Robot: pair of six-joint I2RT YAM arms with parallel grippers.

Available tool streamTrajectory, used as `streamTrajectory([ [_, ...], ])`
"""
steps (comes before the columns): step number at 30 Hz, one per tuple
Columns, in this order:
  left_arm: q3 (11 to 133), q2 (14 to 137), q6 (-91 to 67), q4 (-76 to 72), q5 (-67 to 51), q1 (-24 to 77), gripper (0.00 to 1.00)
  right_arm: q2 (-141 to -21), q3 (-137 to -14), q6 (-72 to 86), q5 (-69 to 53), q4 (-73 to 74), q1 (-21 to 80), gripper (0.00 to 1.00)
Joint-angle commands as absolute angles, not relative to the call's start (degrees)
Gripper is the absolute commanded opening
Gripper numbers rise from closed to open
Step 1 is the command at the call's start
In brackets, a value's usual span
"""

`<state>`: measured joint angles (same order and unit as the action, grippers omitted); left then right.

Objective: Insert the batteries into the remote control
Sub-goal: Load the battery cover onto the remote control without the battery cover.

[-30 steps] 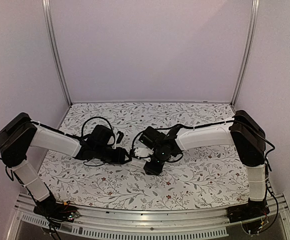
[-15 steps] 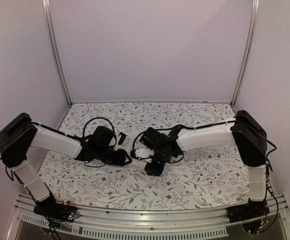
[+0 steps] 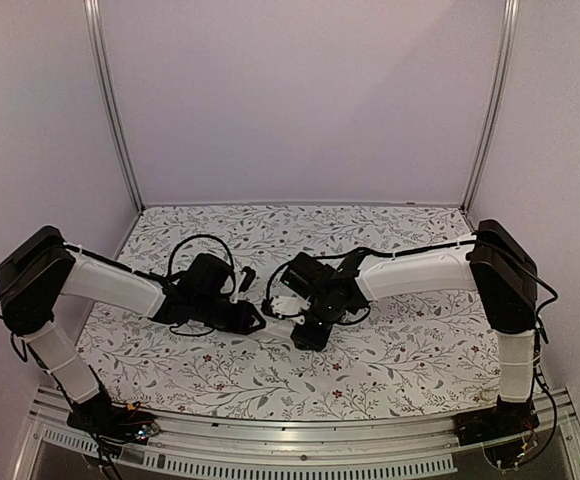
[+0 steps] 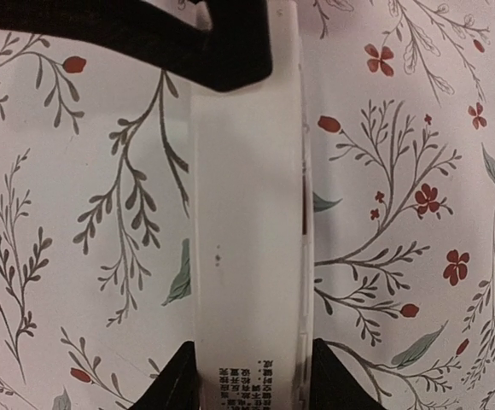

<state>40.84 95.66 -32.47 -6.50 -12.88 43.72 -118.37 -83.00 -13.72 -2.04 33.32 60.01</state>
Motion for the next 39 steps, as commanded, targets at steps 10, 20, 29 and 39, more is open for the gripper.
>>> streamTrajectory([
  [10,43.4,97.2,-32.8,-4.9,-11.7,44.5,0.31,-117.1,-82.9,-14.7,-1.2,35.3,60.3,0.38],
  [20,42.3,95.9,-32.9,-4.0,-9.8,44.5,0.41,-116.8,-82.7,-14.5,-3.5,35.9,59.1,0.35],
  [29,41.8,93.7,-32.6,-2.7,-7.9,44.4,0.44,-117.4,-82.4,-14.5,-4.7,36.6,59.1,0.38],
  [39,42.5,93.7,-31.9,-1.8,-8.2,44.5,0.35,-117.1,-83.0,-14.5,-3.9,36.7,59.1,0.36],
])
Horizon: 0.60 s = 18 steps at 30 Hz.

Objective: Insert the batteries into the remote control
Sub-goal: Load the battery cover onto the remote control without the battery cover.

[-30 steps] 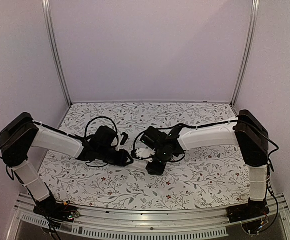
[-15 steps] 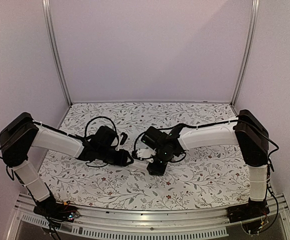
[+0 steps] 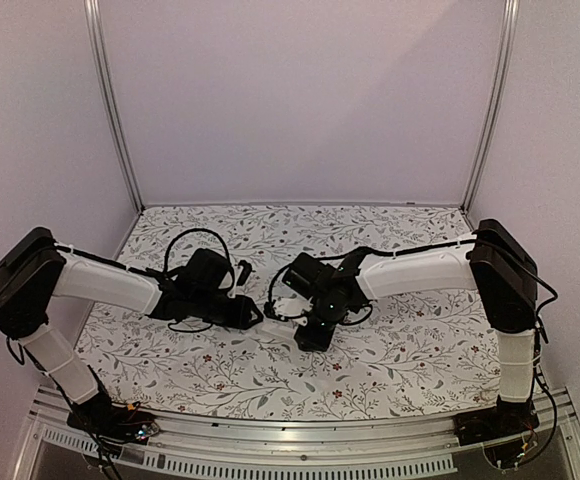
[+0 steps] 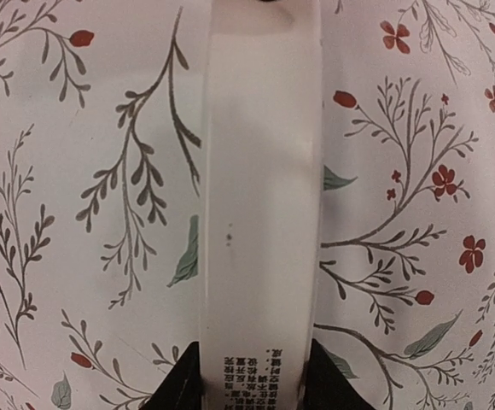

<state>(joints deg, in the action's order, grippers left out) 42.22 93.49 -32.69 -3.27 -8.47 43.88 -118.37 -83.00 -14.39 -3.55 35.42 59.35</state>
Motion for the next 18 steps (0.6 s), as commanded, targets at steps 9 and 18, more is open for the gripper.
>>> streamTrajectory([
  [9,43.3,96.0,-31.5,-2.0,-8.9,45.2,0.30,-117.2,-82.9,-14.5,-3.8,36.8,58.8,0.34],
  [18,44.6,97.6,-31.0,-1.2,-8.1,46.5,0.24,-117.3,-82.4,-14.6,-4.0,36.7,58.7,0.32],
])
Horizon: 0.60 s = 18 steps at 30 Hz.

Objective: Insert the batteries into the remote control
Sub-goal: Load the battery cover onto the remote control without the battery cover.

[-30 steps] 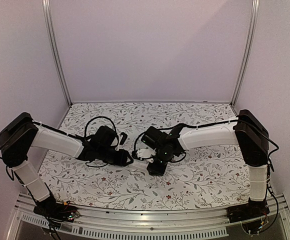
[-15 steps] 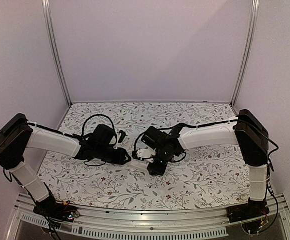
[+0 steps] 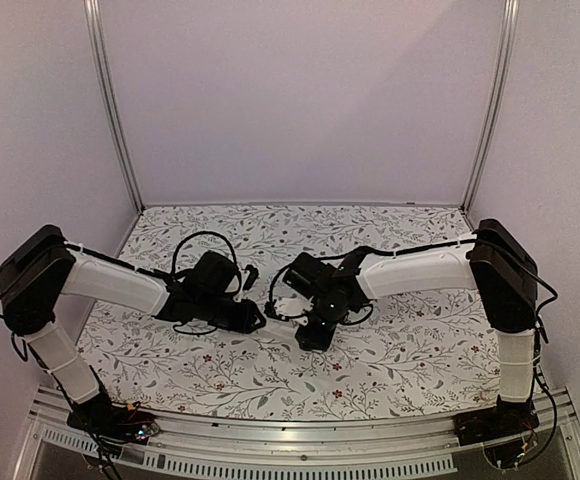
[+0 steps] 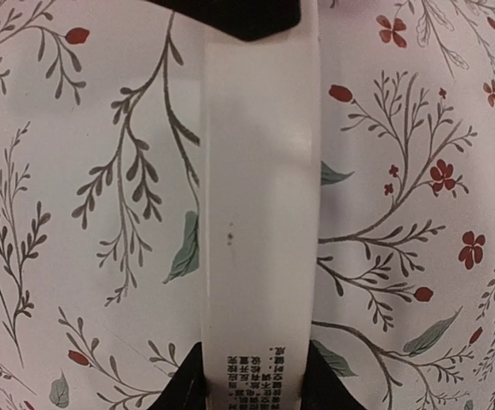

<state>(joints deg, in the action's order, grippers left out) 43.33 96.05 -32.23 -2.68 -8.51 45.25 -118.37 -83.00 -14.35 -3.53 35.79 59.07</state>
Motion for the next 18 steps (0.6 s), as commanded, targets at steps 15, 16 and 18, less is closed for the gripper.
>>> streamTrajectory([
  [15,44.5,99.7,-29.6,3.1,-6.1,48.4,0.23,-115.3,-81.7,-14.0,-4.8,36.8,57.9,0.42],
  [16,44.2,99.6,-29.5,3.1,-6.0,48.4,0.23,-115.0,-81.7,-13.9,-4.8,36.8,57.9,0.42],
  [18,43.7,99.1,-29.5,3.2,-5.8,48.4,0.24,-114.6,-81.7,-13.8,-4.8,36.7,57.8,0.43],
])
